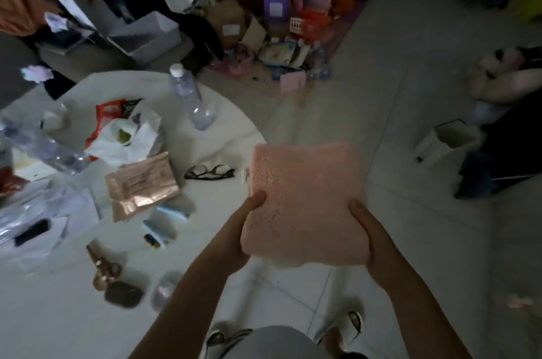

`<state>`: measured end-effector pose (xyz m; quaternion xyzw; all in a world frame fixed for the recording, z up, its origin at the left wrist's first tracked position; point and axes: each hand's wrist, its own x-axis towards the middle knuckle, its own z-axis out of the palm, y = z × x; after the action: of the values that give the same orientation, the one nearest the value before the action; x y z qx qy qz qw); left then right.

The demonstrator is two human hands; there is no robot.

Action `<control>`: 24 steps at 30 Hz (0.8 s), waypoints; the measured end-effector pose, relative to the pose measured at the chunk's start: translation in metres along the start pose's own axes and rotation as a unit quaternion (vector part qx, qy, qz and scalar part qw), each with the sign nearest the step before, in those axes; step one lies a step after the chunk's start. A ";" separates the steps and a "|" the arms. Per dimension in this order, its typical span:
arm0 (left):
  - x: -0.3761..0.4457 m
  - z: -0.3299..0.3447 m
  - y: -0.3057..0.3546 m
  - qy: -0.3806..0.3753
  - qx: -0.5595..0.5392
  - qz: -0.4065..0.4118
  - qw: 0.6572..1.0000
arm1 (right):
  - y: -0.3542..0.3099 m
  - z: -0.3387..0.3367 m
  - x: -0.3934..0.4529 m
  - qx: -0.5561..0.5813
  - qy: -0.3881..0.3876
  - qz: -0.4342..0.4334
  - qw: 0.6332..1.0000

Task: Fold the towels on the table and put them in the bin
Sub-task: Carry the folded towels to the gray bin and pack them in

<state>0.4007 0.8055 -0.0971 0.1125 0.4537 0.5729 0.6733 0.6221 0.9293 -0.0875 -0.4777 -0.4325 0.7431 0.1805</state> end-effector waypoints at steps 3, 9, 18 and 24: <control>0.056 0.073 -0.006 -0.003 0.003 0.019 1.000 | -0.038 -0.075 0.013 -0.001 0.036 0.003 0.999; 0.155 0.155 0.004 0.004 0.002 0.029 1.000 | -0.112 -0.177 0.067 -0.016 0.026 -0.004 1.000; 0.333 0.198 0.072 0.072 -0.057 0.067 0.994 | -0.238 -0.240 0.240 -0.057 -0.041 0.010 0.998; 0.435 0.216 0.151 0.097 -0.083 0.070 0.989 | -0.338 -0.250 0.360 -0.080 -0.093 0.017 0.992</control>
<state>0.4301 1.3130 -0.0839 0.0318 0.4585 0.6626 0.5914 0.6177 1.4818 -0.0541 -0.4272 -0.4971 0.7501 0.0881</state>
